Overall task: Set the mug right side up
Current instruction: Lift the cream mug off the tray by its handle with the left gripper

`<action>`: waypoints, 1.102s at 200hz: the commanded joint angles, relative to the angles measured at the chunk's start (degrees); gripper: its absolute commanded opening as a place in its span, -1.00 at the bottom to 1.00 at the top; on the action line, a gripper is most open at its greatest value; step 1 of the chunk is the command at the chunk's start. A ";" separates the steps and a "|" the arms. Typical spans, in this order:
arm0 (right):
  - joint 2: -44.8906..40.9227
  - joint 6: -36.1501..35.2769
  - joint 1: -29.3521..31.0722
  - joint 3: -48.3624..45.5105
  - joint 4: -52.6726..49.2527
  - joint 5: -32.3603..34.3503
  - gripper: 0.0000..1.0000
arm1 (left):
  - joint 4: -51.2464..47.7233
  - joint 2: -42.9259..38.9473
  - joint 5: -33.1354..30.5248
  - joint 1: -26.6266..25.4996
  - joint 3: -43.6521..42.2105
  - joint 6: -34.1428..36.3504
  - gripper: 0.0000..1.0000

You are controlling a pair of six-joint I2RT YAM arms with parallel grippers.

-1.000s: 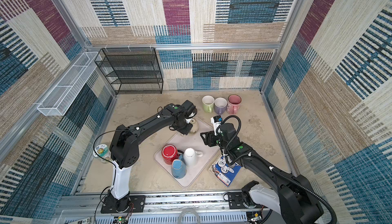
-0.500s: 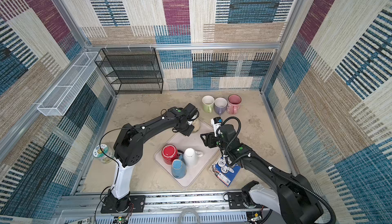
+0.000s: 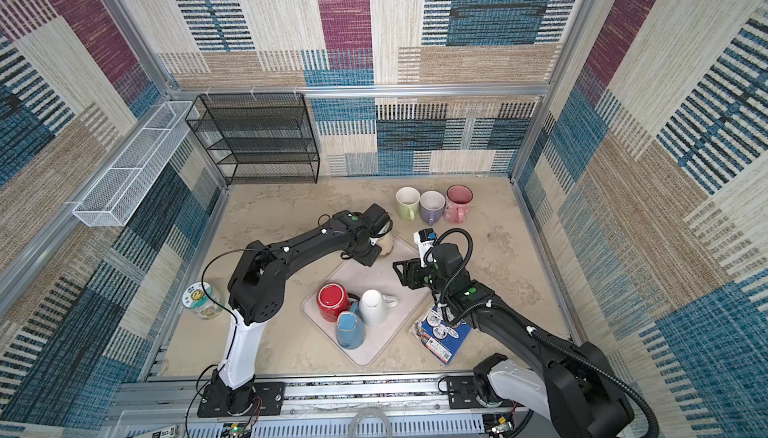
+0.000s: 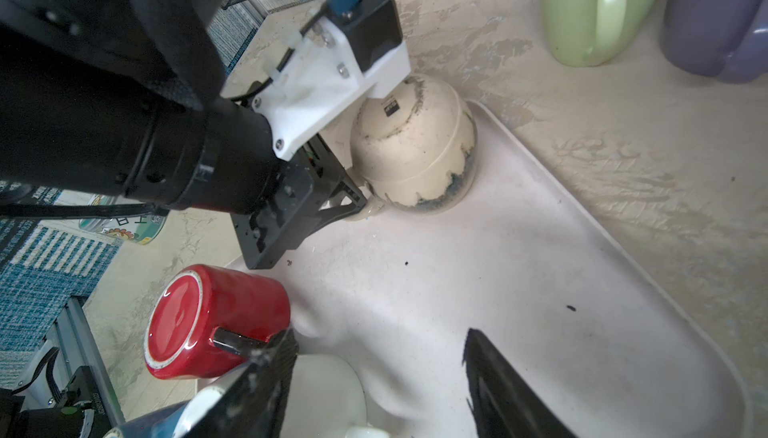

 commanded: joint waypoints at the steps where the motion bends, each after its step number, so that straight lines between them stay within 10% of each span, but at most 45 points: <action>1: -0.16 0.66 -0.01 -0.12 1.74 -0.36 0.35 | -1.64 0.46 -0.91 0.01 0.89 -0.10 -0.43; 220: 0.71 0.58 -0.02 -0.12 2.14 -0.52 0.35 | -2.96 2.02 -1.56 0.01 4.29 0.08 -0.59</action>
